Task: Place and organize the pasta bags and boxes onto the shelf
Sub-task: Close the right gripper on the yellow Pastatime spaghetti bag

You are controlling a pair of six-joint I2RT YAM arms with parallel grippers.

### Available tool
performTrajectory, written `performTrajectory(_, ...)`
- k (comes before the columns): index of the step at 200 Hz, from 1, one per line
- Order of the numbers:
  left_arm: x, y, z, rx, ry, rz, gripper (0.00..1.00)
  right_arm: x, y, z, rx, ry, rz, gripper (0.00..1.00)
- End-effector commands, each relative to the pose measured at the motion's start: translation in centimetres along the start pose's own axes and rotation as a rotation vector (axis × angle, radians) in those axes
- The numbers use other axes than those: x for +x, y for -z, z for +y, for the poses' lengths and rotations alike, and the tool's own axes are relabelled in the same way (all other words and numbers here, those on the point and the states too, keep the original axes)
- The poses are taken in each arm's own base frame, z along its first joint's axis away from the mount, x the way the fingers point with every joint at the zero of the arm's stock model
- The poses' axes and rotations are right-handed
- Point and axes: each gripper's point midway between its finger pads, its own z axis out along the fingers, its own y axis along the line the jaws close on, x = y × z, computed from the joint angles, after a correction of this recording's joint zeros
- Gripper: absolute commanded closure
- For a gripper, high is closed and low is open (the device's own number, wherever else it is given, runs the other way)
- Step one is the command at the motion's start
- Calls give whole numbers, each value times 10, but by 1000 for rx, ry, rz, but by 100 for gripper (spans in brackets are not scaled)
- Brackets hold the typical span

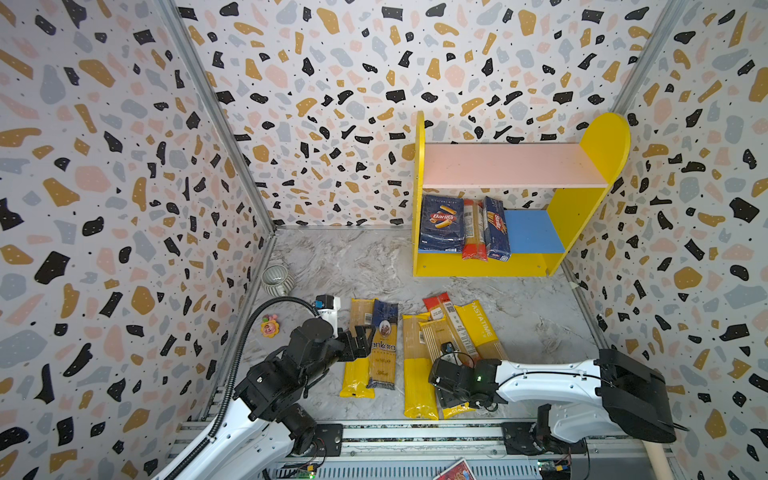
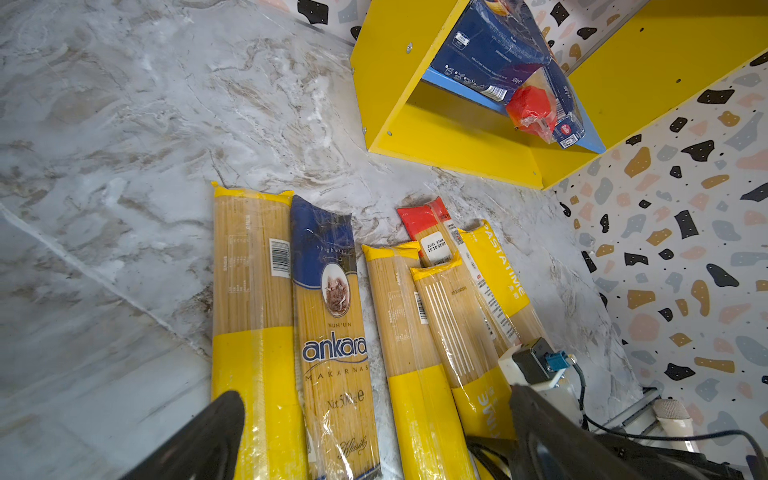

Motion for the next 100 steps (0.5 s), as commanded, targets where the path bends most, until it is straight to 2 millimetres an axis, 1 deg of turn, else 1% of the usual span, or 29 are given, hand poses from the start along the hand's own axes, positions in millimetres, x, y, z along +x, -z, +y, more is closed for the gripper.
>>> performTrajectory(1,-13,6,-3,-2,-14,-37,1,7,-17,-6,-43,-11,37,49)
performTrajectory(8,-14,6,-4,-5,-16,-38,0,5,-16,-6,-66,-20,30,54)
performTrajectory(19,-15,6,-4,-8,-16,-38,1,0,-11,-7,-108,-31,11,60)
performTrajectory(31,-18,6,-5,-12,-19,-38,0,-9,-1,1,-195,-24,-20,65)
performTrajectory(44,-20,5,-6,-17,-22,-37,0,-18,11,8,-302,-37,-55,68)
performTrajectory(54,-21,4,-7,-23,-23,-35,0,-27,24,16,-419,-56,-88,71)
performTrajectory(69,-23,2,-7,-31,-24,-32,0,-38,38,17,-537,-93,-121,73)
performTrajectory(81,-24,0,-8,-34,-24,-31,0,-47,49,16,-601,-111,-148,75)
performTrajectory(100,-26,-3,-9,-41,-20,-27,0,-57,64,16,-656,-109,-178,77)
